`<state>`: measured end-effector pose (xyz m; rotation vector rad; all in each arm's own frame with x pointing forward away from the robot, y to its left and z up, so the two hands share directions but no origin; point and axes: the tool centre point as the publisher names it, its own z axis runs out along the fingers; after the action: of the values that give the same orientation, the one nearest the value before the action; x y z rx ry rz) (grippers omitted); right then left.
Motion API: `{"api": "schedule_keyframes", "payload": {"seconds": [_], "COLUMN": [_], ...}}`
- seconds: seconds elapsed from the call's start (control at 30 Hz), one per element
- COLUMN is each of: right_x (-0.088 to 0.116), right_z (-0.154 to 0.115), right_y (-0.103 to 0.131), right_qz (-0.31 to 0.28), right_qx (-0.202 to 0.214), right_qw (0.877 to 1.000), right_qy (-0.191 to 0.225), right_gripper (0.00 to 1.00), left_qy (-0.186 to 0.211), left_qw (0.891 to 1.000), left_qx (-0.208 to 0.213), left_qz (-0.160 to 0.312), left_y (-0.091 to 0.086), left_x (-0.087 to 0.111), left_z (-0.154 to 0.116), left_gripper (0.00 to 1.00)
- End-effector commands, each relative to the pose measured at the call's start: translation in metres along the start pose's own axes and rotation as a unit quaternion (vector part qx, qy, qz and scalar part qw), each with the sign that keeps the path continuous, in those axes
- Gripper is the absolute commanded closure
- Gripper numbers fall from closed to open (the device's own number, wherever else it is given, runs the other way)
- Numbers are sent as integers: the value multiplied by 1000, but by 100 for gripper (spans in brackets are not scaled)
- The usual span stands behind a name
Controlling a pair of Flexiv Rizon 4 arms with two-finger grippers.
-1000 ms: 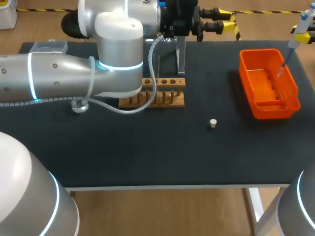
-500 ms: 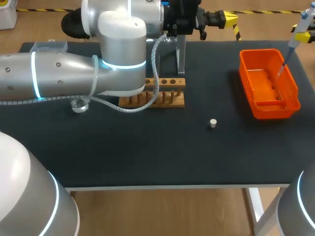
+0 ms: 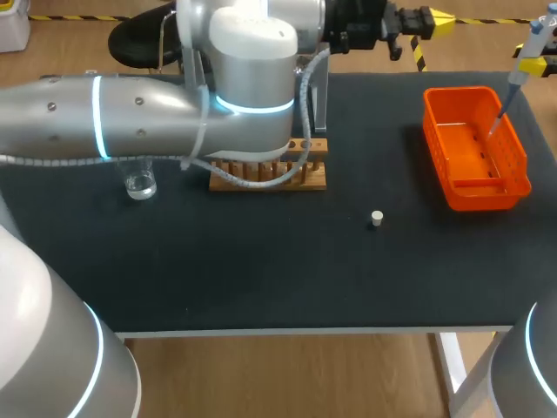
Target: Invert the test tube, pick up the pipette, mount the tip to pipette, aspirate from beaker and dispense into the tube, eject the tip, return the pipette, and cap with the stopper.
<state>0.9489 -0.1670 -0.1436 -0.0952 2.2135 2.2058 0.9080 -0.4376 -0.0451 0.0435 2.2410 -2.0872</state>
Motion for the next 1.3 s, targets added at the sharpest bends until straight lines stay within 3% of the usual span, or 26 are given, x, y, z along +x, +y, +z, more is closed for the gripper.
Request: {"api": "schedule_keyframes", "payload": {"seconds": [0.03, 0.8, 1.3], "right_x": [2, 2, 2], "right_z": [1, 0, 0], "right_y": [1, 1, 1], "right_qz": [1, 2, 2], "right_qx": [1, 0, 0], "right_qw": [1000, 1000, 1000], "right_qy": [-3, -6, -6], "right_gripper": [100, 100, 100], "left_qy": [9, 14, 22], "left_qw": [1000, 1000, 999], "left_qx": [9, 24, 20], "left_qz": [4, -6, -12], "left_y": [-2, -10, -8], "left_x": [-9, -21, -24], "left_z": [26, 103, 126], "left_gripper": [100, 100, 100]}}
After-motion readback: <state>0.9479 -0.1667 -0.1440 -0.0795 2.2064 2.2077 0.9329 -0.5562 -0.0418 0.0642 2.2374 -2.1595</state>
